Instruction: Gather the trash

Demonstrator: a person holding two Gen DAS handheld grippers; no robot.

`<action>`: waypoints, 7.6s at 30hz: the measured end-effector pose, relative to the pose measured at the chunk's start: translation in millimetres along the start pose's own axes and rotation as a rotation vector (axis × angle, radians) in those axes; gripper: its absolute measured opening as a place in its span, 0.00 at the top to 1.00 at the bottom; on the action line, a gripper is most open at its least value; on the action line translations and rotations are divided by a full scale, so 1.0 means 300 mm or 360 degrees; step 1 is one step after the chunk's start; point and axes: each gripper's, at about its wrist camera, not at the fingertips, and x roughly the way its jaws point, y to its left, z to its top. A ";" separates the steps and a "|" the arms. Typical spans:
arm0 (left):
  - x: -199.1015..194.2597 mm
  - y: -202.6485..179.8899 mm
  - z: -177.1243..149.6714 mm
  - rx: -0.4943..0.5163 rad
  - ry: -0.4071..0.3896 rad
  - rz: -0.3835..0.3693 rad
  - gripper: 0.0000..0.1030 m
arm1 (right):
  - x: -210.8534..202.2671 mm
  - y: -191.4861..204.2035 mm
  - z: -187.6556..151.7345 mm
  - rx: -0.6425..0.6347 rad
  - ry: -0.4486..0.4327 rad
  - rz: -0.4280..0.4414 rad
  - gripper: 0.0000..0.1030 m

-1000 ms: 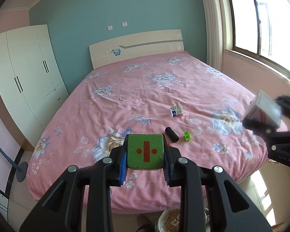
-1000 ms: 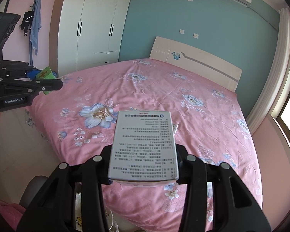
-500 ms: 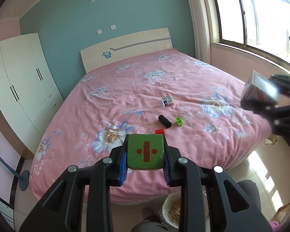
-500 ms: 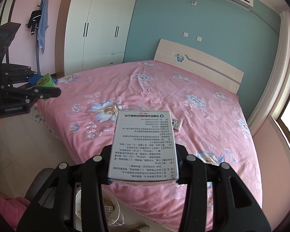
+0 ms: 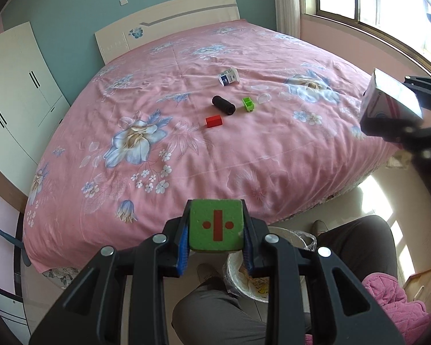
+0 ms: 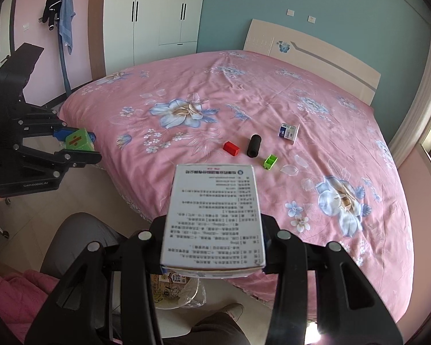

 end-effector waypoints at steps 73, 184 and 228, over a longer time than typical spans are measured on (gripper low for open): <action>1.285 -0.263 -0.709 -0.0419 0.1300 -0.0352 0.69 | 1.244 0.341 -0.921 0.0492 0.1306 0.0472 0.57; 0.468 -0.045 0.402 -0.0345 0.0176 -0.0009 0.19 | 0.318 -0.355 0.138 0.0362 0.0018 -0.0153 0.27; 1.257 0.034 0.790 -0.0736 0.0517 -0.0106 0.18 | 1.559 -0.967 0.661 0.0703 0.0591 -0.0327 0.24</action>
